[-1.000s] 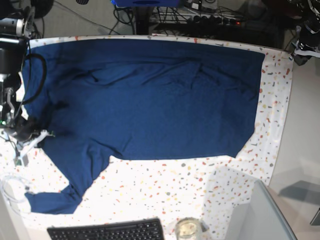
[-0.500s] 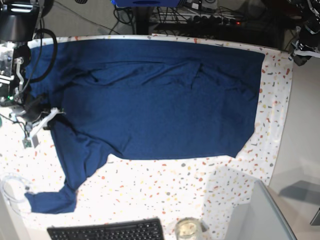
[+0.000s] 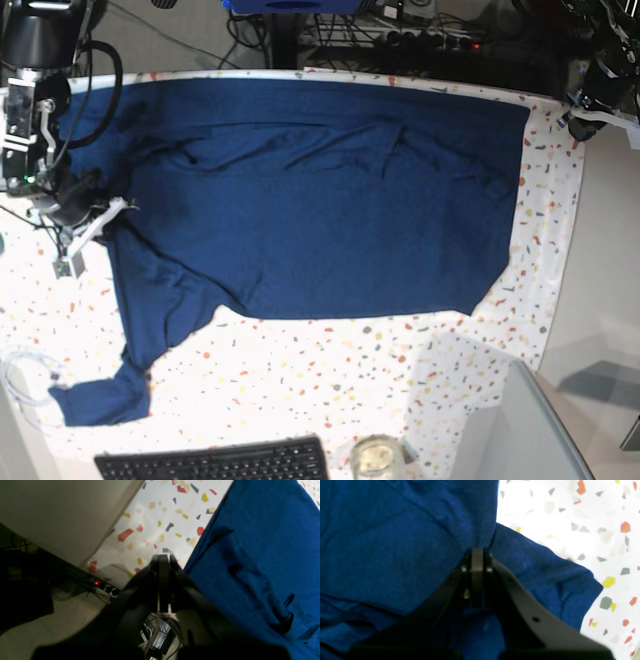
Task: Layout the t-shirt on the table in an organized manner, then fold the t-shirt properly
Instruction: 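Grasp the side edge of the shirt with the right gripper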
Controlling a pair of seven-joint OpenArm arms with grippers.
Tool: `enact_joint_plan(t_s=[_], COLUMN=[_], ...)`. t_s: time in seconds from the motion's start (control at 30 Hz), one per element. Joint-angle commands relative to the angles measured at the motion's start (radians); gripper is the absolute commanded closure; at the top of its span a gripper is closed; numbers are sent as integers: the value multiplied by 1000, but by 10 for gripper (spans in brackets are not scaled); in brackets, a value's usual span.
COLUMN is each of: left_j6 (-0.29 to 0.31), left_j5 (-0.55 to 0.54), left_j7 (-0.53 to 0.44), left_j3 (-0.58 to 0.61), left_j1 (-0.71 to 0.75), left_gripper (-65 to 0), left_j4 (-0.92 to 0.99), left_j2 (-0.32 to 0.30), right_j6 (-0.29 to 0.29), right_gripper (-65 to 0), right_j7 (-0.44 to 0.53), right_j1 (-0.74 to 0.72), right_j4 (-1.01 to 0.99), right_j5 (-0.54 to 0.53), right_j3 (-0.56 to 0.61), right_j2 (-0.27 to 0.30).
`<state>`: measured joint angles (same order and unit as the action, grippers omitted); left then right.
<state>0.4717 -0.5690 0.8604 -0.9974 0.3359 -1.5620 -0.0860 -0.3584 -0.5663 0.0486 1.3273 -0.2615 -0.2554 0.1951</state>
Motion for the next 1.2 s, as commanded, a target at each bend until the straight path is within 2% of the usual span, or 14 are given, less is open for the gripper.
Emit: enact_joint_plan(t_s=[0.0,0.17,0.23,0.3,0.4,0.53,0.63,0.7,0.83,0.97,1.03,1.17], left_j6=[3,3,3,3,3,3,3,3,3,3,3,3], left_j5=[-13,-13,-13,-13,-13,-13,-13,-13,-13,-13,-13,-13], left_j7=[-17,-17,-17,-17,-17,-17,-17,-17,-17,-17,-17,-17], left_j3=[-4,-7,-7,-7,-7,-8,-10,-10,-11,-10,-8,-7], left_j1=[2,2,2,2,2,4,10,12,12,12,10,9], left_gripper=[0,0,0,0,0,0,0,0,0,0,0,0], left_j4=[-15,-15,-15,-15,-15,-15,-15,-15,-15,-15,-15,-15], left_j2=[-14,-16,-16,-16,-16,-16,-16,-16,-16,-16,-16,-16], right_j6=[0,0,0,2,3,3,5,5,0,-3,-4,-51], right_gripper=[-45,-312,-372,-392,-393,-390,-390,-390,-390,-386,-332,-152], right_j7=[15,-51,-53,-56,-56,-34,70,124,156,153,151,148], right_j1=[-14,-39,-71,-126,-243,-419,-505,-536,-548,-528,-527,-527], right_j4=[16,53,53,30,-105,-417,-622,-714,-768,-767,-767,-767], right_j5=[-11,-11,-11,-6,-5,-5,3,57,141,149,149,149], right_j3=[-5,-6,-6,-5,1,3,6,6,3,3,3,3], right_j2=[13,13,13,16,22,48,53,60,54,39,36,34])
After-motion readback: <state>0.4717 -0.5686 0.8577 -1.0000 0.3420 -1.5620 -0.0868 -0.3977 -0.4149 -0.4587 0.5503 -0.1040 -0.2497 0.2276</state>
